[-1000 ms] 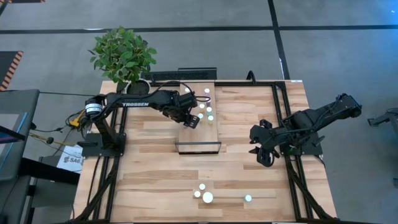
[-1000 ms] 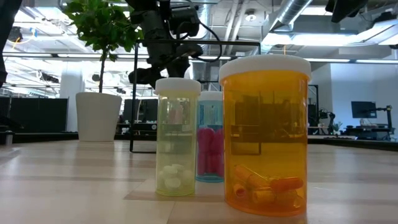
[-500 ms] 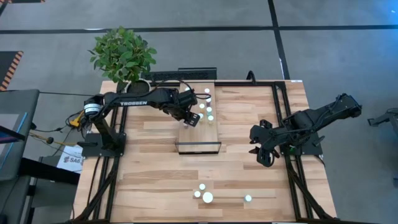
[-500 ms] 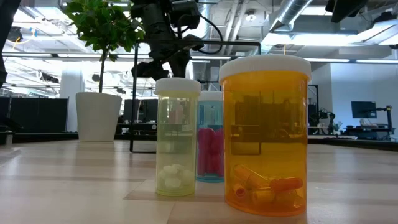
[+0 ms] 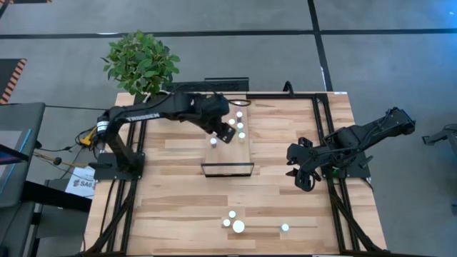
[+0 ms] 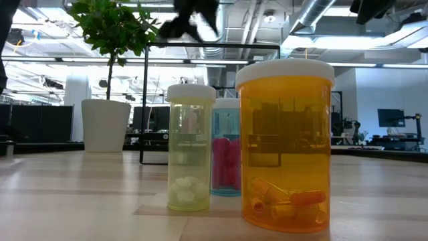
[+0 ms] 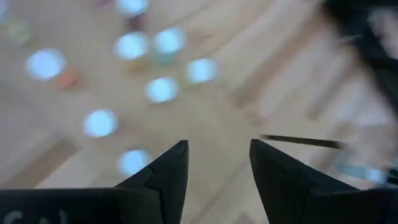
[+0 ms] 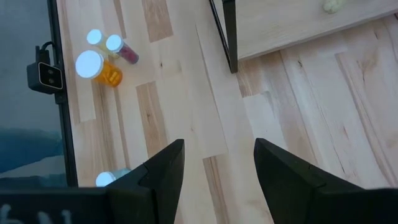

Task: Pick and place medicine bottles onto shelf by color
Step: Put the right blue pill bottle on the shelf

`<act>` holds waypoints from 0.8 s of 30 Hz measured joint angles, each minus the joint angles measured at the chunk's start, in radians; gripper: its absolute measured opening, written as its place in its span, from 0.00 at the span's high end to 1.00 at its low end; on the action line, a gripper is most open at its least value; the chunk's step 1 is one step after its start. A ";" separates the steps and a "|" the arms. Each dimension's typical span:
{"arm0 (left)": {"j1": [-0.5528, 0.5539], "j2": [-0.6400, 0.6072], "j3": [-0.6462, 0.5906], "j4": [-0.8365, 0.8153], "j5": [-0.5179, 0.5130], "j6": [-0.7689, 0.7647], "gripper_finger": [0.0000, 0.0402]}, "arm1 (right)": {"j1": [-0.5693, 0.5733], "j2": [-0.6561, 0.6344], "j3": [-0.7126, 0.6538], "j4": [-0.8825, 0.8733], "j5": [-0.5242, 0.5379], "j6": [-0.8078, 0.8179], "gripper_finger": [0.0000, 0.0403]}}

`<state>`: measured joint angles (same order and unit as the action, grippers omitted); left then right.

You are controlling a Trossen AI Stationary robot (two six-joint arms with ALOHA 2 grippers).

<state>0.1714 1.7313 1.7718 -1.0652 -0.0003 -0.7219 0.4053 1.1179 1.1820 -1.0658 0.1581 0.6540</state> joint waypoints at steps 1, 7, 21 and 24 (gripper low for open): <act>-0.024 0.000 0.035 0.001 -0.004 0.000 0.61 | 0.000 0.000 0.000 -0.001 0.000 0.000 0.46; -0.239 -0.001 0.205 0.011 -0.138 -0.067 0.61 | 0.009 0.000 0.000 -0.003 0.000 0.000 0.46; -0.719 0.113 0.219 0.006 -0.422 -0.631 0.61 | 0.223 0.000 0.000 0.028 -0.001 0.058 0.46; -0.764 0.172 0.219 0.005 -0.387 -0.710 0.61 | 0.283 0.000 0.000 0.028 -0.002 0.150 0.46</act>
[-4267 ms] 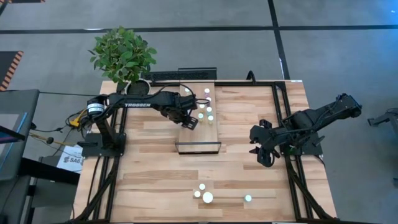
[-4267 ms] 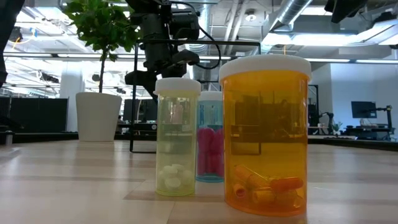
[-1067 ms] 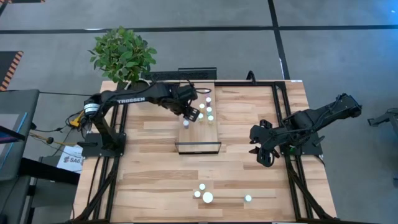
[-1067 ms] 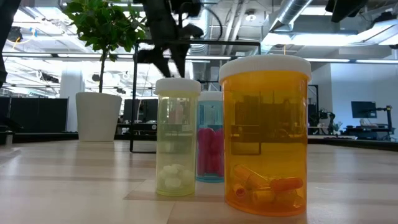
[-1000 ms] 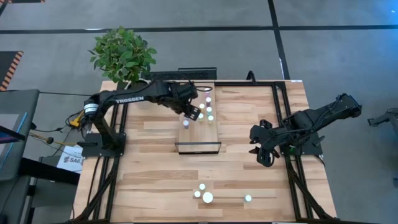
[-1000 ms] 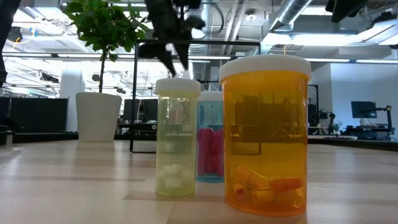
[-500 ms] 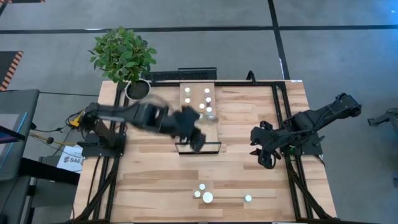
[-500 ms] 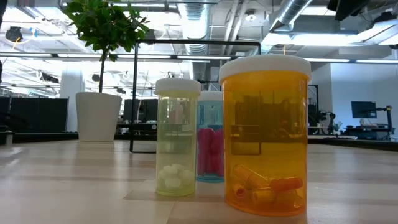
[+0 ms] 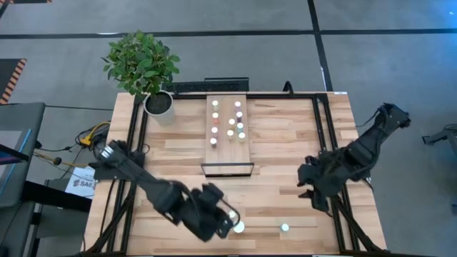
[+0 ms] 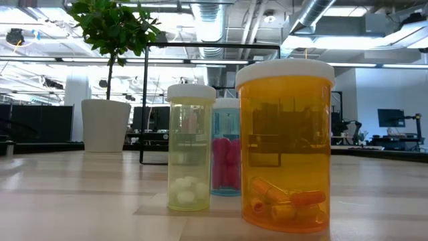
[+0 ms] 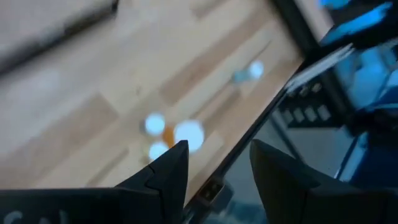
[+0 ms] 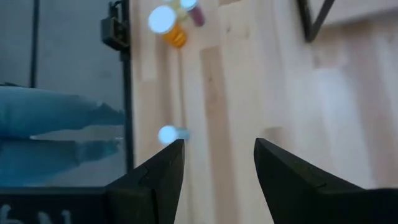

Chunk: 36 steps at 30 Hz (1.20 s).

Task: Pick and place medicine bottles onto shelf by color
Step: Put the right blue pill bottle on the shelf

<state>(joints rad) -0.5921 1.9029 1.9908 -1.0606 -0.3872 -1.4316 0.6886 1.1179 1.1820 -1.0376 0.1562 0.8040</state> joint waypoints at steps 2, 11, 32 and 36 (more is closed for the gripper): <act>-0.019 0.037 0.000 -0.005 0.027 -0.027 0.61 | 0.043 0.000 0.000 0.002 0.000 0.072 0.46; -0.036 0.158 -0.001 0.003 0.151 -0.020 0.61 | 0.177 0.072 0.000 0.042 0.001 0.449 0.46; -0.189 0.152 -0.001 0.012 -0.020 -0.125 0.61 | 0.219 0.476 0.000 0.241 -0.020 0.769 0.46; -0.204 0.152 -0.001 0.013 -0.026 -0.168 0.61 | 0.219 0.529 0.000 0.245 -0.019 0.766 0.46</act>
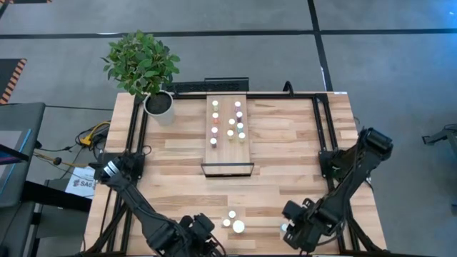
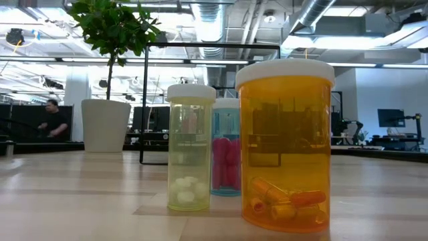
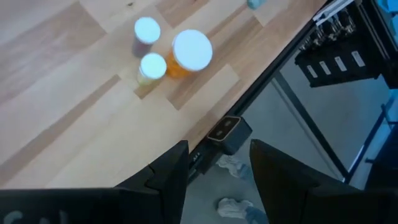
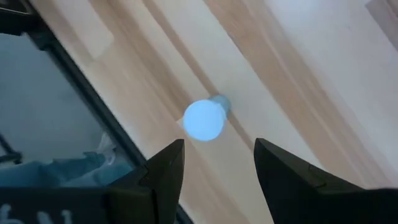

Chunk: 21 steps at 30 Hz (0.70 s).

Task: Pick and place medicine bottles onto shelf by color
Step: Put the right blue pill bottle on the shelf

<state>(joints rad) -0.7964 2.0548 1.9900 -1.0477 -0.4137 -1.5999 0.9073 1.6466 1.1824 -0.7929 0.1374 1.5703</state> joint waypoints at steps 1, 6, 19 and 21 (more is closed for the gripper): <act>-0.003 0.000 0.000 0.000 -0.003 -0.001 0.61 | 0.000 0.011 0.000 0.000 0.001 0.000 0.46; -0.008 0.000 0.000 0.000 -0.010 -0.018 0.61 | -0.005 0.052 0.000 0.033 0.006 0.000 0.46; -0.009 0.000 0.000 -0.001 -0.009 0.001 0.61 | -0.025 0.066 0.000 0.085 0.050 0.003 0.46; -0.009 0.000 0.000 -0.001 -0.009 0.002 0.61 | -0.026 0.073 0.000 0.084 0.049 0.003 0.46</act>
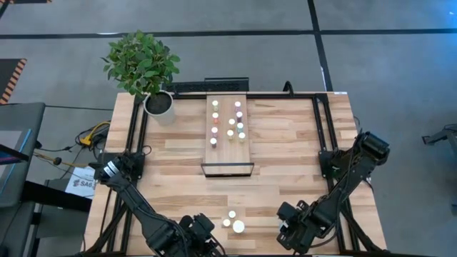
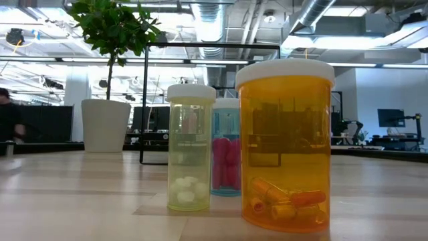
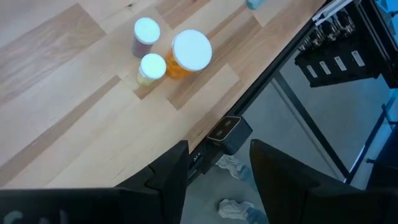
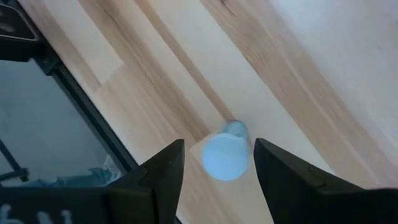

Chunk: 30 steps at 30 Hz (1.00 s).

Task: Pick and place medicine bottles onto shelf by color
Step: Put the right blue pill bottle on the shelf

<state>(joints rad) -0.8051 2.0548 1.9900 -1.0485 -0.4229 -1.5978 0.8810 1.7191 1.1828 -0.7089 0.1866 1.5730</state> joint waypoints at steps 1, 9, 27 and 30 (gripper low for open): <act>0.000 0.000 0.000 0.000 0.000 0.000 0.61 | 0.003 0.001 0.000 0.001 -0.001 0.000 0.46; -0.001 0.000 0.000 -0.011 0.005 0.007 0.61 | 0.009 0.055 0.000 0.018 -0.005 -0.001 0.46; -0.001 0.000 0.000 -0.021 0.008 0.024 0.61 | 0.010 0.067 0.000 0.014 -0.031 -0.003 0.69; -0.001 0.000 0.000 -0.034 0.008 0.024 0.61 | 0.010 0.066 0.000 0.014 -0.035 -0.005 0.71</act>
<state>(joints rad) -0.8059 2.0552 1.9900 -1.0828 -0.4145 -1.5738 0.8911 1.7855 1.1831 -0.6949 0.1516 1.5684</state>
